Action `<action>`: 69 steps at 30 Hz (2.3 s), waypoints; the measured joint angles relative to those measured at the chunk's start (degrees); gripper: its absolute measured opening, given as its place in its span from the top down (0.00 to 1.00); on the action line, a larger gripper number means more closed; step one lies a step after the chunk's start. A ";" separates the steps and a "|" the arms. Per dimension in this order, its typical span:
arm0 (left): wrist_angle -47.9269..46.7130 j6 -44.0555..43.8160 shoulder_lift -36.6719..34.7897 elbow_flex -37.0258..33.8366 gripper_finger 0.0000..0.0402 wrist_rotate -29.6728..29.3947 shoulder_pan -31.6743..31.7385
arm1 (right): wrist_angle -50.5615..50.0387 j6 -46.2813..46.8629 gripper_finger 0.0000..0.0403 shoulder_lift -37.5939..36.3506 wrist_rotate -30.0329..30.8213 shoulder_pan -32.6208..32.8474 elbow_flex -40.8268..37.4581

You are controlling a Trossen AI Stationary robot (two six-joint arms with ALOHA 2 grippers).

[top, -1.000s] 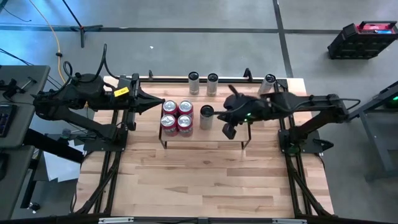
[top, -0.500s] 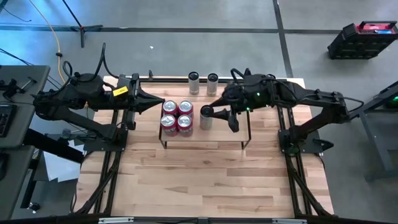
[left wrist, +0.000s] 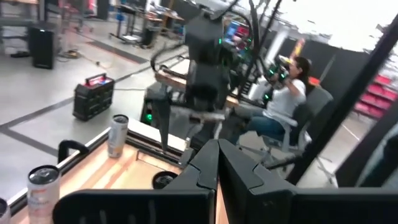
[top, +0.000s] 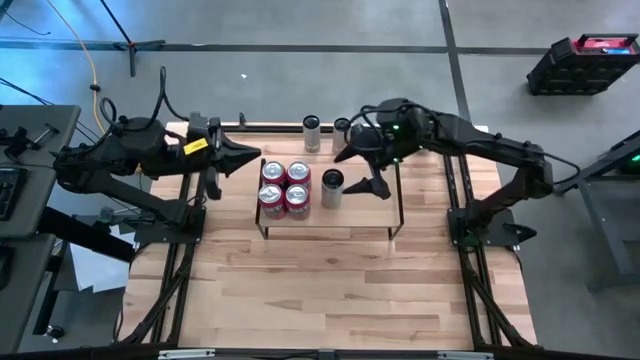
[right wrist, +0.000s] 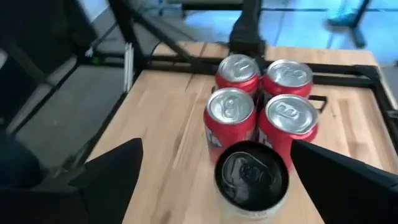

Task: Place canned beverage on shelf
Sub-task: Put the white yellow soda can on the shelf

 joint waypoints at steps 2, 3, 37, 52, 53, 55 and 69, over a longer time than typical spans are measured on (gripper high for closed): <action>0.85 -1.01 0.25 0.00 1.00 -1.42 0.00 | -0.10 -3.55 0.02 1.20 -2.03 -0.58 0.00; 1.06 -1.46 0.36 0.00 1.00 -2.10 0.00 | -0.09 -5.42 0.02 1.56 -3.05 -0.84 -0.01; 0.60 -8.64 1.17 -0.02 1.00 -9.83 0.00 | 9.55 -22.05 0.02 10.34 -21.92 -8.12 -5.88; 0.26 -9.05 1.51 0.02 1.00 -9.76 0.00 | 20.21 -19.58 0.07 5.41 -14.24 -5.67 -14.92; 0.02 -9.03 1.51 0.02 1.00 -9.77 0.00 | 21.09 -19.04 0.08 4.93 -13.93 -5.67 -15.85; -0.38 -9.04 1.53 0.02 1.00 -9.77 0.00 | 24.55 -17.13 0.12 4.20 -13.69 -5.67 -17.92; -0.67 -8.98 1.66 0.02 1.00 -9.73 -0.01 | 31.27 -12.05 0.23 1.94 0.26 -0.62 -23.28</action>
